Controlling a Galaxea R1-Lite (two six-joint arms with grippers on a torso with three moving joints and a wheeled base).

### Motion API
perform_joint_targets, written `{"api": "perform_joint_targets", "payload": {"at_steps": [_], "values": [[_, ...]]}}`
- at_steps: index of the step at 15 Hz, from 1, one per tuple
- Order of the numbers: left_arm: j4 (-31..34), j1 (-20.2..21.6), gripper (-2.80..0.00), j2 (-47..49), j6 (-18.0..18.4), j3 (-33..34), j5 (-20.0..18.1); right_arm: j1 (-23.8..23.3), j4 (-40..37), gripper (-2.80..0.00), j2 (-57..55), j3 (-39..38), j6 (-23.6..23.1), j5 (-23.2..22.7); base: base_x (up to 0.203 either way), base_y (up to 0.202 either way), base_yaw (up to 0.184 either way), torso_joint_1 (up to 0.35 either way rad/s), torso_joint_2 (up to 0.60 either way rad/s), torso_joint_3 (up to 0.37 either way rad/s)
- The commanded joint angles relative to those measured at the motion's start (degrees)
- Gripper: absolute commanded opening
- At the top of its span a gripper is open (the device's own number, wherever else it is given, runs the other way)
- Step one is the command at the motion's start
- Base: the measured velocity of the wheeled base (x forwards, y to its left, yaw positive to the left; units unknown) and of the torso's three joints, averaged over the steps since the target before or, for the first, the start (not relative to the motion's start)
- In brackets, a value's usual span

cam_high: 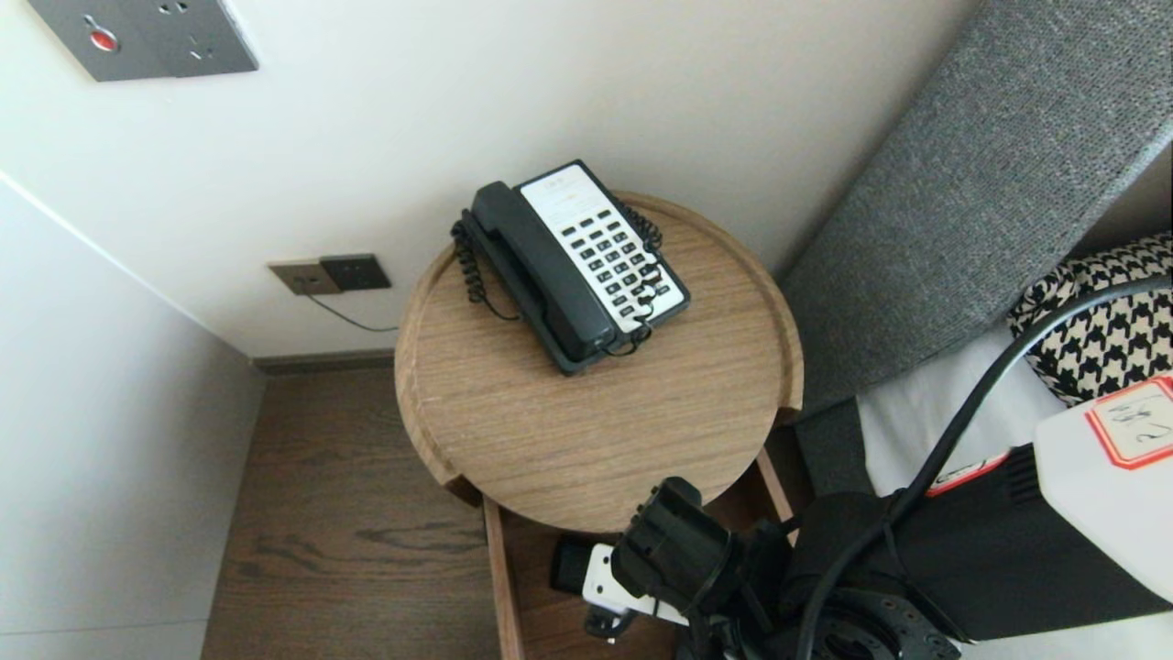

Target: Take the remote control out of the drawer one by one and place them on the table

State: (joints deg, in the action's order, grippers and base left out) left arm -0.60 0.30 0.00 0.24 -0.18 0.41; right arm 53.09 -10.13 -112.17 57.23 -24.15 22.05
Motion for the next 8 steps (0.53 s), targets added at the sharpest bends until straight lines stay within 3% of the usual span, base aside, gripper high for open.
{"api": "perform_joint_targets", "payload": {"at_steps": [1, 8], "values": [[0.0, 0.0, -2.8, -0.1, 0.0, 0.0, 0.0, 0.1, -0.1, 0.0, 1.2, 0.7, -0.3, 0.3, 0.0, 0.0, 0.0, 0.0, 0.0, 0.0], [0.0, 0.0, -2.8, -0.1, 0.0, 0.0, 0.0, 0.8, -0.5, 0.0, 5.1, 0.9, 0.1, 0.3, 0.0, 0.0, 0.0, 0.0, 0.0, 0.0]]}}
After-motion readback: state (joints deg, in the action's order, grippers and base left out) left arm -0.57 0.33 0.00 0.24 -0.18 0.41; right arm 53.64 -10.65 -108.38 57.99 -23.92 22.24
